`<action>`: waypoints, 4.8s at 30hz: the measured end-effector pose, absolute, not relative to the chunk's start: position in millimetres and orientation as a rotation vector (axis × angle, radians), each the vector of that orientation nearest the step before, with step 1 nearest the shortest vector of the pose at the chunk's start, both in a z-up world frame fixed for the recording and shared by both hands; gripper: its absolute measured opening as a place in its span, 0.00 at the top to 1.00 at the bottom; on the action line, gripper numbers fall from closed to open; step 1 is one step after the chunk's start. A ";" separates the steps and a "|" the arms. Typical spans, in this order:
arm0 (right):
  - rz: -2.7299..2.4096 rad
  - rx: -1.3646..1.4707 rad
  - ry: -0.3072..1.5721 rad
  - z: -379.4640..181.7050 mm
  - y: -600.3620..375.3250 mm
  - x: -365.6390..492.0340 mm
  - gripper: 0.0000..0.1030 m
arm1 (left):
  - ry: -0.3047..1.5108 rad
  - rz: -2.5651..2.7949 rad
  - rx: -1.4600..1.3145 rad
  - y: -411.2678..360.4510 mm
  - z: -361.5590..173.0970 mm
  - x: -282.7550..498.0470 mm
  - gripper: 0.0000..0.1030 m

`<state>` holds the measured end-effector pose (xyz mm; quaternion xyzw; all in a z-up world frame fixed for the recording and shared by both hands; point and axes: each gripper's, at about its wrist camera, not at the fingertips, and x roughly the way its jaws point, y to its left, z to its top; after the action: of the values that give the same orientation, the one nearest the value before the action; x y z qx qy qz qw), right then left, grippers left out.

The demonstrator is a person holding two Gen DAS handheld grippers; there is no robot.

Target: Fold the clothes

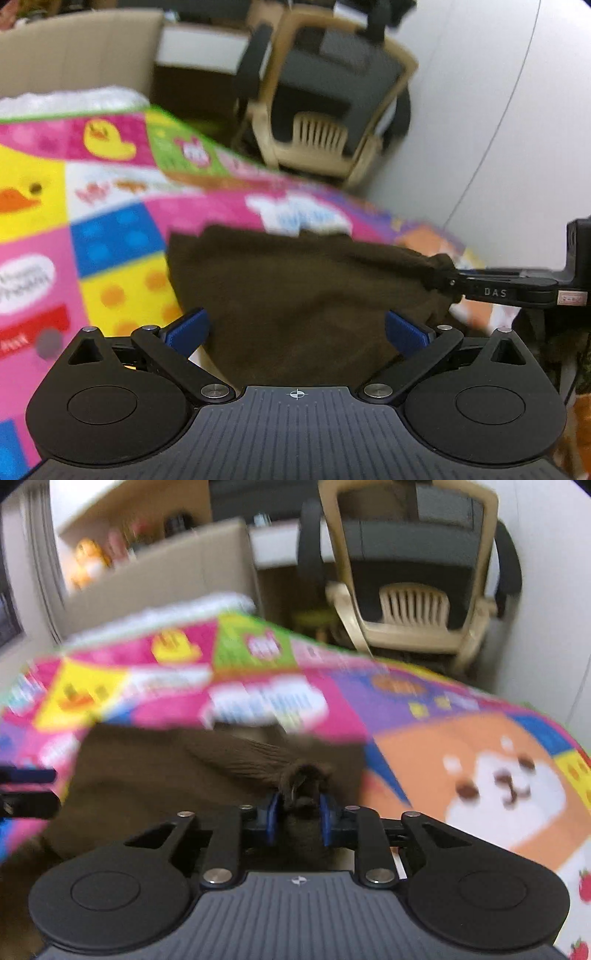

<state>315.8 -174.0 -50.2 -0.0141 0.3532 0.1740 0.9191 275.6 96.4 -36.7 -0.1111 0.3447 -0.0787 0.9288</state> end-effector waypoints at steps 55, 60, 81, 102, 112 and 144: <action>0.420 -0.310 0.684 -50.4 -159.2 295.7 0.76 | 0.781 -0.213 -0.260 103.9 -55.8 329.4 0.00; 0.500 -0.171 0.634 -20.9 -170.2 282.5 0.63 | 0.793 -0.201 -0.239 104.4 -57.8 331.2 0.00; 0.330 0.272 0.823 -46.7 -250.7 349.5 0.45 | 0.844 -0.184 -0.530 180.8 -54.9 333.1 0.00; 0.562 -0.020 0.580 34.7 -244.1 133.3 0.87 | 0.606 -0.390 -0.440 158.1 11.5 180.0 0.83; 0.531 -0.141 0.727 -34.9 -270.2 27.8 0.59 | 0.739 -0.423 -0.377 164.8 -39.8 37.9 0.30; 0.588 -0.049 0.745 -29.7 -251.2 5.2 0.90 | 0.795 -0.370 -0.336 128.3 -40.4 28.9 0.69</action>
<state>5.2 -251.2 -29.7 -0.0235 0.3587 0.2829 0.8893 28.9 128.3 -40.4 -0.1621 0.3830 -0.1781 0.8918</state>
